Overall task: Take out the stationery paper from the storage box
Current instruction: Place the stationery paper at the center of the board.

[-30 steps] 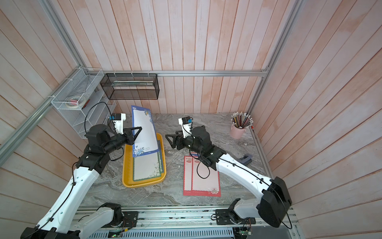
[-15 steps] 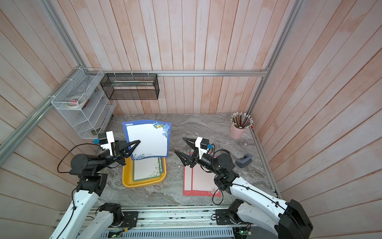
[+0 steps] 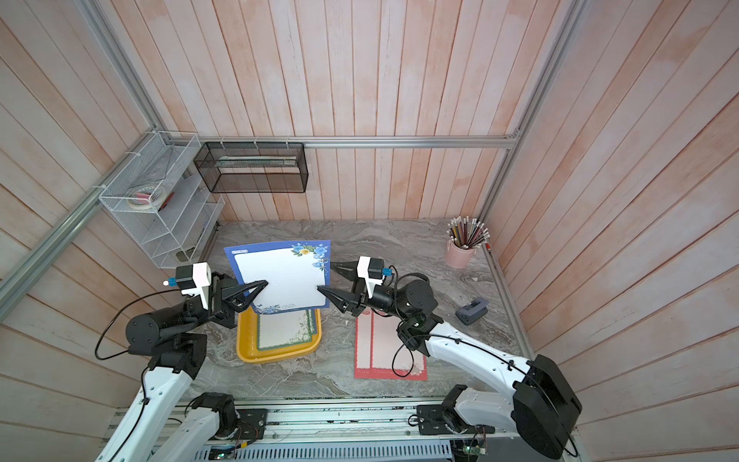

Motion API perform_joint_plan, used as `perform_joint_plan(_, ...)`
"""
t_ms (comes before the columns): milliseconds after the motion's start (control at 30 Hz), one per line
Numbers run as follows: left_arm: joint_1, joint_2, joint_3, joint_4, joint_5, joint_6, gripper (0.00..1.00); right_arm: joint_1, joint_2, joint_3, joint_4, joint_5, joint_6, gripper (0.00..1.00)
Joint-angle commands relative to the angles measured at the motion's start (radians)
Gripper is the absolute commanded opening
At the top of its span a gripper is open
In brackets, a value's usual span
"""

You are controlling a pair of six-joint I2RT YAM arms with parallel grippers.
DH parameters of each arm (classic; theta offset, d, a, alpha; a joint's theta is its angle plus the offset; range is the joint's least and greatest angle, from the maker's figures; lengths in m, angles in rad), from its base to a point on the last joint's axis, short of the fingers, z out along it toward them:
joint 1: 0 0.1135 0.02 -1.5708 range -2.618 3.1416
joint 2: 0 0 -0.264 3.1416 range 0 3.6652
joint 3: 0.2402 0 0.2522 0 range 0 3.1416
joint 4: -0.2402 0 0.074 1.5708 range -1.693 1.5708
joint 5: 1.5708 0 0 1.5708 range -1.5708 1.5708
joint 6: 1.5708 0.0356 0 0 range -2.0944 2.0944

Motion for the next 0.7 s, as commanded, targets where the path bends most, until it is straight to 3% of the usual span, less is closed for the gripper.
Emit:
perform_joint_plan(0, 0.004, -0.004, -0.016, 0.024, 0.019, -0.021, 0.00, 0.031, 0.035, 0.056, 0.056, -0.074, 0.046, 0.57)
perform_joint_plan(300, 0.004, 0.009, -0.022, 0.012, -0.002, -0.027, 0.00, 0.064, 0.096, 0.111, 0.094, -0.113, 0.107, 0.31)
perform_joint_plan(533, 0.005, 0.027, -0.007, -0.041, -0.013, -0.004, 0.00, 0.072, 0.125, 0.147, 0.049, -0.106, 0.139, 0.19)
perform_joint_plan(667, 0.005, 0.030, -0.007, -0.053, -0.021, 0.001, 0.00, 0.074, 0.120, 0.136, 0.041, -0.098, 0.145, 0.00)
